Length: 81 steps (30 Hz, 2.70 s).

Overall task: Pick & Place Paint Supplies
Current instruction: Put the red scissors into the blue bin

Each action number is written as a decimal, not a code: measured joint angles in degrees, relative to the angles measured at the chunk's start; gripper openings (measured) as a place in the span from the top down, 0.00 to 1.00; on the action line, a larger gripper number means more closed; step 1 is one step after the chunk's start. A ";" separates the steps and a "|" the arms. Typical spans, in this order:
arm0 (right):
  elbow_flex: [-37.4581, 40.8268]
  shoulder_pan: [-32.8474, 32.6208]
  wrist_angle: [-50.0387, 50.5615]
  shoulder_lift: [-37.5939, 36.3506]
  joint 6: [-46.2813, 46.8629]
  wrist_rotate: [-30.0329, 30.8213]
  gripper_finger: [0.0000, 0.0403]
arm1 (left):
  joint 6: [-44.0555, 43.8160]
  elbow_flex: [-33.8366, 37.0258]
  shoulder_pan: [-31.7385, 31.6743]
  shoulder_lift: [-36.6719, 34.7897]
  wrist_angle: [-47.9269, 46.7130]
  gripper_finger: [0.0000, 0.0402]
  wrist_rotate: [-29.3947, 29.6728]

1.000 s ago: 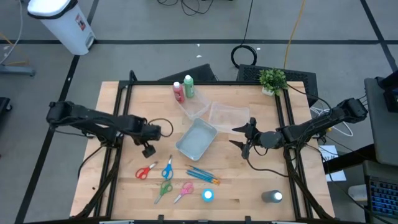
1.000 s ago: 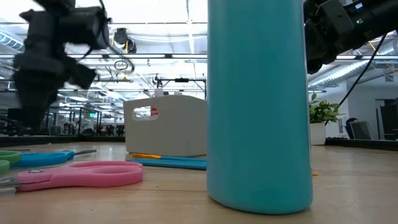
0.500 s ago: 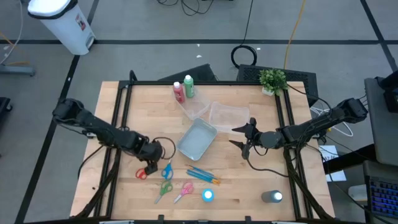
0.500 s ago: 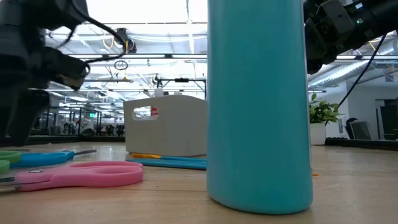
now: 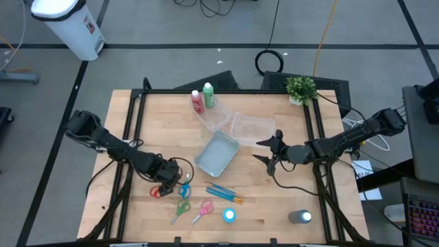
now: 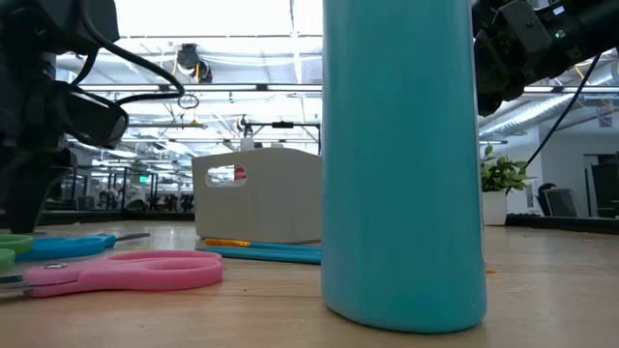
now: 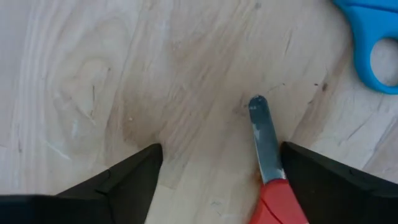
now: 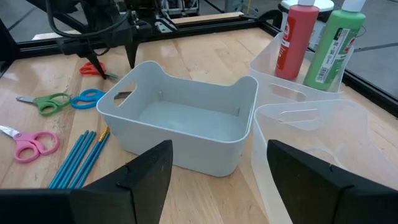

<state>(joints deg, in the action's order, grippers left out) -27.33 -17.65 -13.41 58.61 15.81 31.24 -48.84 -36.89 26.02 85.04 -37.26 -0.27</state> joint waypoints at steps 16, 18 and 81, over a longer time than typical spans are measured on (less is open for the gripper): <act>0.00 -0.01 0.00 0.00 0.02 0.00 0.38 | 0.83 -0.43 -1.89 0.32 0.31 0.79 2.83; 0.00 -0.02 0.00 0.00 0.02 0.00 0.38 | 2.00 -0.42 -2.55 0.34 0.00 0.87 2.91; 0.02 -0.02 0.02 0.00 0.68 0.00 0.38 | 30.69 -6.26 -21.63 1.27 63.89 0.99 16.53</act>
<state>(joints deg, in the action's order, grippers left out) -27.31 -17.67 -13.39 58.61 16.49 31.24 -18.15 -43.14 4.39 86.31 26.63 16.25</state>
